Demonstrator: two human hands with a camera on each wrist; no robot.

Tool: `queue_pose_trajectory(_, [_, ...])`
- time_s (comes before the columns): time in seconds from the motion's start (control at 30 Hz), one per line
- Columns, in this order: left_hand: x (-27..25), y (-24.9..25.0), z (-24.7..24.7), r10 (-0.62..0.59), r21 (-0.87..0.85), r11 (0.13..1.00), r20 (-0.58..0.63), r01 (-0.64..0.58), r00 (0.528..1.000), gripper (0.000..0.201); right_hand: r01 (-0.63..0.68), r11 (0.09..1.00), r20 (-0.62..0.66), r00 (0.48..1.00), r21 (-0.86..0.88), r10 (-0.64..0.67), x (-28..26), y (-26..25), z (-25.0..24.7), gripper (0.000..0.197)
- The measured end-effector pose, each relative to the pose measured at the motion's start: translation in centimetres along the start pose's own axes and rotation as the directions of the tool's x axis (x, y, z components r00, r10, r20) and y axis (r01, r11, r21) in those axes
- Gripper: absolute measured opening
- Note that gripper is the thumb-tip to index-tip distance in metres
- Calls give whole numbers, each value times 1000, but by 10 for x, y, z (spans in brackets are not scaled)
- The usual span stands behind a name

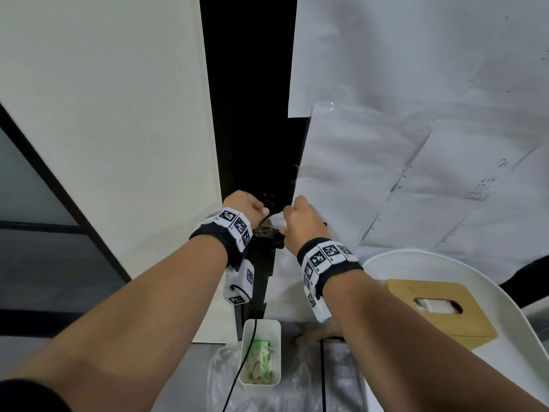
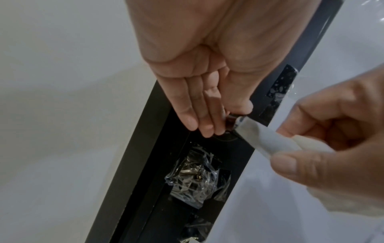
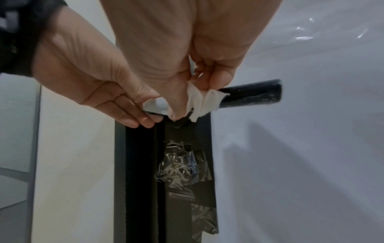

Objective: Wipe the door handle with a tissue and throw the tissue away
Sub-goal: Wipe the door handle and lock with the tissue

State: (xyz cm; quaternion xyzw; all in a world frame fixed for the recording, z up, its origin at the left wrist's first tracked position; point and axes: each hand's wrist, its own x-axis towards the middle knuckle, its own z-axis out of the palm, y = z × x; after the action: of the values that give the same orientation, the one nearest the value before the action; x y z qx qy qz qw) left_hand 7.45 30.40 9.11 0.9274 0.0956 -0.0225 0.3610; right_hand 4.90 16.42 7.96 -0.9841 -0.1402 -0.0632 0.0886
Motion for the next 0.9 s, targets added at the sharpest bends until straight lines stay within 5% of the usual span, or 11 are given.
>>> queue_pose_trajectory(0.43, [8, 3, 7, -40, 45, 998, -56, 43, 998, 22, 9, 1000, -19, 1000, 1, -9, -2, 6, 1, 17])
queue_pose_trajectory(0.63, [8, 3, 7, -38, 65, 997, -65, 42, 997, 23, 18, 1000, -46, 999, 1, -18, -5, 14, 3, 2])
queue_pose_trajectory(0.9, [4, 6, 8, -8, 82, 997, -60, 13, 998, 24, -144, 989, -35, 989, 20, 145, -19, 51, -5, 12])
